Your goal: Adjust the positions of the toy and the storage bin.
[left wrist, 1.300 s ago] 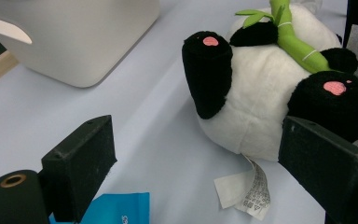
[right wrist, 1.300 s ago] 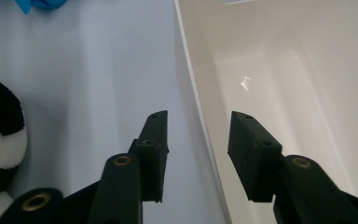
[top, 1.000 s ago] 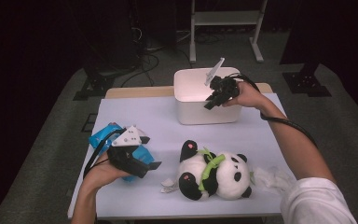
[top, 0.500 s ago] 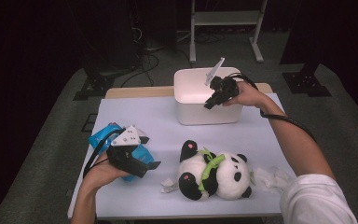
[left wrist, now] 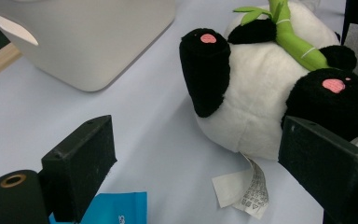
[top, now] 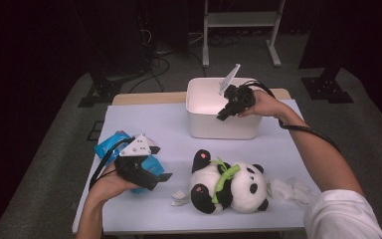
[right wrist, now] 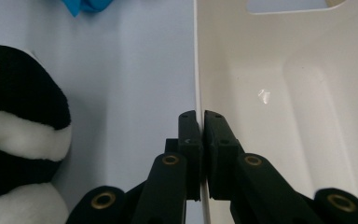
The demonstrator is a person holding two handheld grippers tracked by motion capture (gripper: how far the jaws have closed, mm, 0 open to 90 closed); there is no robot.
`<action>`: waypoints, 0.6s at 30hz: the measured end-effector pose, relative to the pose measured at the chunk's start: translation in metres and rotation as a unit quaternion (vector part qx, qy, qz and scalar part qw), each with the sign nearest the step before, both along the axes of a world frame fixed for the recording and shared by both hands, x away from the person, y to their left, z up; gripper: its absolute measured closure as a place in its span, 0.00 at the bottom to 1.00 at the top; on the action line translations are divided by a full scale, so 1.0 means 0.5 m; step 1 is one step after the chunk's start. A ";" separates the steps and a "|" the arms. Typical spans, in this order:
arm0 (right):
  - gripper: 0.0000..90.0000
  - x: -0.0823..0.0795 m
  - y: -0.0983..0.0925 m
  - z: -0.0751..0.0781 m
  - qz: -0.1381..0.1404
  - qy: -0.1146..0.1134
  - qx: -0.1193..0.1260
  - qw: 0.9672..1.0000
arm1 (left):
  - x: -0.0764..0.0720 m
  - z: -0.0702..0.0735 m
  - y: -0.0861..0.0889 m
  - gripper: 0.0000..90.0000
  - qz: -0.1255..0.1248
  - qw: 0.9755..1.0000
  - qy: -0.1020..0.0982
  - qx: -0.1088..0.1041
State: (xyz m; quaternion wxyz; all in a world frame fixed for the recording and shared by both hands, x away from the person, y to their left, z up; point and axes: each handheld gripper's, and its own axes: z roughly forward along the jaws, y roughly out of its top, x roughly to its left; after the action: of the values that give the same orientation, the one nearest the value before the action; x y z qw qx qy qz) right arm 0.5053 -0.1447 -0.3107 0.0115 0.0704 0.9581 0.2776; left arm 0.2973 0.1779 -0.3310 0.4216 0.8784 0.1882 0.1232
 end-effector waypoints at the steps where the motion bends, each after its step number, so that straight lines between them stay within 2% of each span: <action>1: 0.95 -0.006 -0.001 0.000 -0.001 0.003 0.002 1.000 | 0.000 0.000 0.000 0.11 -0.001 1.000 0.000 0.000; 12: 0.94 -0.054 -0.003 -0.003 0.000 0.004 0.014 1.000 | -0.002 0.001 -0.007 0.11 -0.010 1.000 0.001 -0.002; 14: 0.94 -0.068 -0.002 -0.003 0.006 0.005 0.014 1.000 | -0.003 0.002 -0.007 0.11 -0.017 1.000 0.003 -0.009; 18: 0.94 -0.087 0.001 -0.002 0.010 0.009 0.016 1.000 | -0.003 0.001 -0.007 0.11 -0.017 1.000 0.004 -0.004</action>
State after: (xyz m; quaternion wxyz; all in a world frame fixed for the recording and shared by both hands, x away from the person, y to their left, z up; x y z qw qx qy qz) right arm 0.4616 -0.1444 -0.3118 -0.0005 0.0637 0.9541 0.2926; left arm 0.2958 0.1742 -0.3307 0.4263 0.8804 0.1751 0.1118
